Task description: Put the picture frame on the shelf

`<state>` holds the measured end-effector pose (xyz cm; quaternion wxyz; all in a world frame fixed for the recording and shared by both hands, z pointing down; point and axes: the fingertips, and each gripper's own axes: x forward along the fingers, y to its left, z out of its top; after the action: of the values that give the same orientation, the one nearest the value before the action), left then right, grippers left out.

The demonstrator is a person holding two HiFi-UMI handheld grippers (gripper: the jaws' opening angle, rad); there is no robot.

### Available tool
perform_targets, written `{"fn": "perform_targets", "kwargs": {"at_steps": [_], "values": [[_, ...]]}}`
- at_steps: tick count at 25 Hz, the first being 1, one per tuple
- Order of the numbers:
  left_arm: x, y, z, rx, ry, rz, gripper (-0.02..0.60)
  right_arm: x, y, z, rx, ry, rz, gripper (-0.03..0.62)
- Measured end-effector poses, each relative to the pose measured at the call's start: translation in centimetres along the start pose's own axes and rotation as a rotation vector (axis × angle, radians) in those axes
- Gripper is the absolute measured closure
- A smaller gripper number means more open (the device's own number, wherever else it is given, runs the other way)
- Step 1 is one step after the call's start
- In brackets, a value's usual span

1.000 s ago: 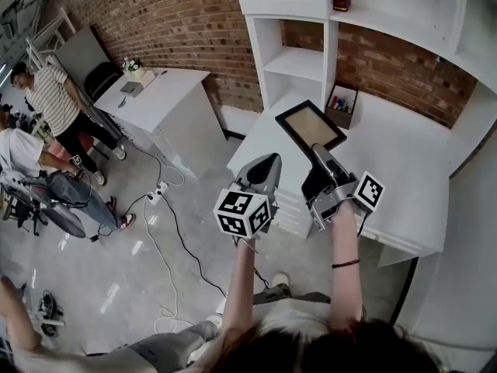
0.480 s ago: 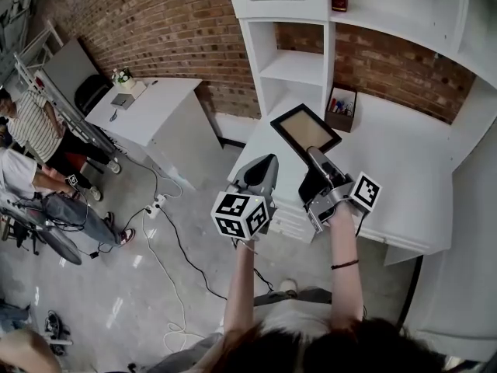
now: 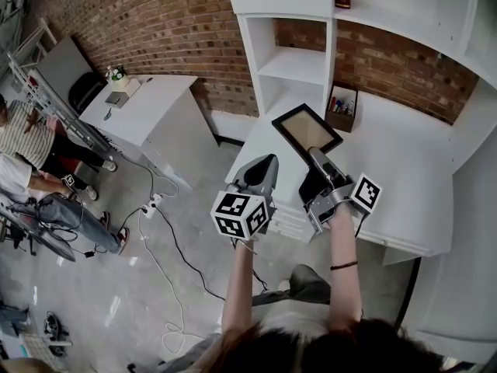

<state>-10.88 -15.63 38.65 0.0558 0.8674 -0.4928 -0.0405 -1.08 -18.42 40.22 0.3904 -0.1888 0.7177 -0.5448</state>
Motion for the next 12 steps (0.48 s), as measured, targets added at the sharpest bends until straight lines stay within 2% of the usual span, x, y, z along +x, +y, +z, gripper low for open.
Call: {"fn": "perform_targets", "kwargs": {"at_steps": [5,12], "values": [[1.0,0.5,-0.6,-0.007,0.000,0.005,0.571,0.5,-0.8,0.9,0.003,-0.002,-0.001,0.522],[5.3,2.0,0.4,-0.008,-0.010,0.012,0.571,4.2,-1.3,4.5,0.006,0.009,0.012,0.522]]}}
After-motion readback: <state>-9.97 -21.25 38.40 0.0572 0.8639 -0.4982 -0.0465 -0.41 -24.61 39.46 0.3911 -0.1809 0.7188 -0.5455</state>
